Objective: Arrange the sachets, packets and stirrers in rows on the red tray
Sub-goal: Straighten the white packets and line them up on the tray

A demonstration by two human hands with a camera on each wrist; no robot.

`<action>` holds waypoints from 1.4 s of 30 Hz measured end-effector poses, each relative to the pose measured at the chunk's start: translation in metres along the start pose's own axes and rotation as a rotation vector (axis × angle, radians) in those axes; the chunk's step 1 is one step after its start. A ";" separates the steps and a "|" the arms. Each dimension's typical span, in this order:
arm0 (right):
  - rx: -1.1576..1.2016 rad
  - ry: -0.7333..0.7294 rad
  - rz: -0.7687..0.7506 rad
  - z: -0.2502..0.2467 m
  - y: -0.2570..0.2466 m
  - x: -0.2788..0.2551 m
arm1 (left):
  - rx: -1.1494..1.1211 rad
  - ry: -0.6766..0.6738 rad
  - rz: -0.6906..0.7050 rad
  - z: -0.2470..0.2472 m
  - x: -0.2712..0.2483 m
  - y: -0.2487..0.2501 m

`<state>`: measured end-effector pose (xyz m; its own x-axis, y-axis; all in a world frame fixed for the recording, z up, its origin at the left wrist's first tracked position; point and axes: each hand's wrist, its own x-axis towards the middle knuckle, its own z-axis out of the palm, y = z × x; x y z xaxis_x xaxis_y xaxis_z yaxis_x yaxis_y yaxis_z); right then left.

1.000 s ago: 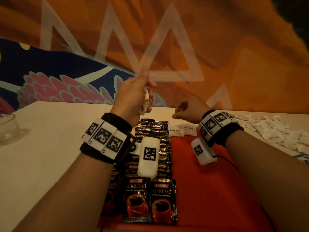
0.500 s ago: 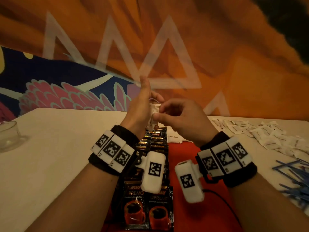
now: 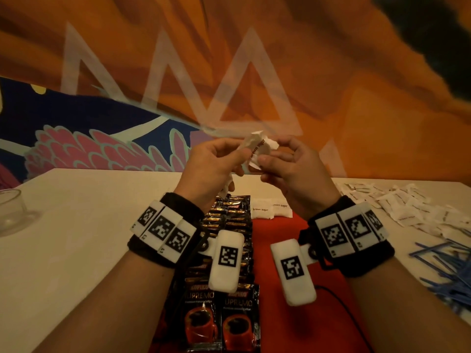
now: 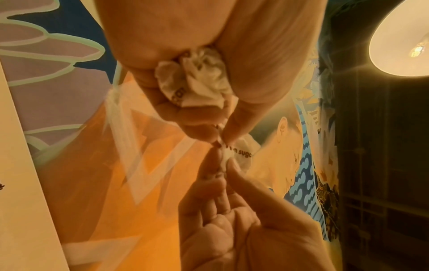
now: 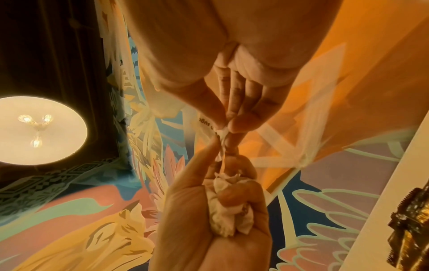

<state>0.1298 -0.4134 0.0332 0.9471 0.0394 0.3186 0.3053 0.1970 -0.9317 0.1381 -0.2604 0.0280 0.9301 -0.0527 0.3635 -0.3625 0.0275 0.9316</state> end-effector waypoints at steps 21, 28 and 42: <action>-0.092 0.086 -0.022 -0.020 0.002 0.005 | 0.188 -0.065 -0.009 0.004 -0.001 -0.002; -0.181 0.031 -0.021 -0.022 0.007 0.006 | 0.211 -0.091 -0.017 0.000 0.000 -0.001; -0.504 -0.145 0.014 -0.052 0.013 0.018 | 0.115 0.041 -0.049 0.000 0.003 0.000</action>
<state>0.1556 -0.4609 0.0180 0.9387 0.1813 0.2933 0.3367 -0.2990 -0.8929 0.1415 -0.2605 0.0290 0.9478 -0.0104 0.3187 -0.3183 -0.0888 0.9438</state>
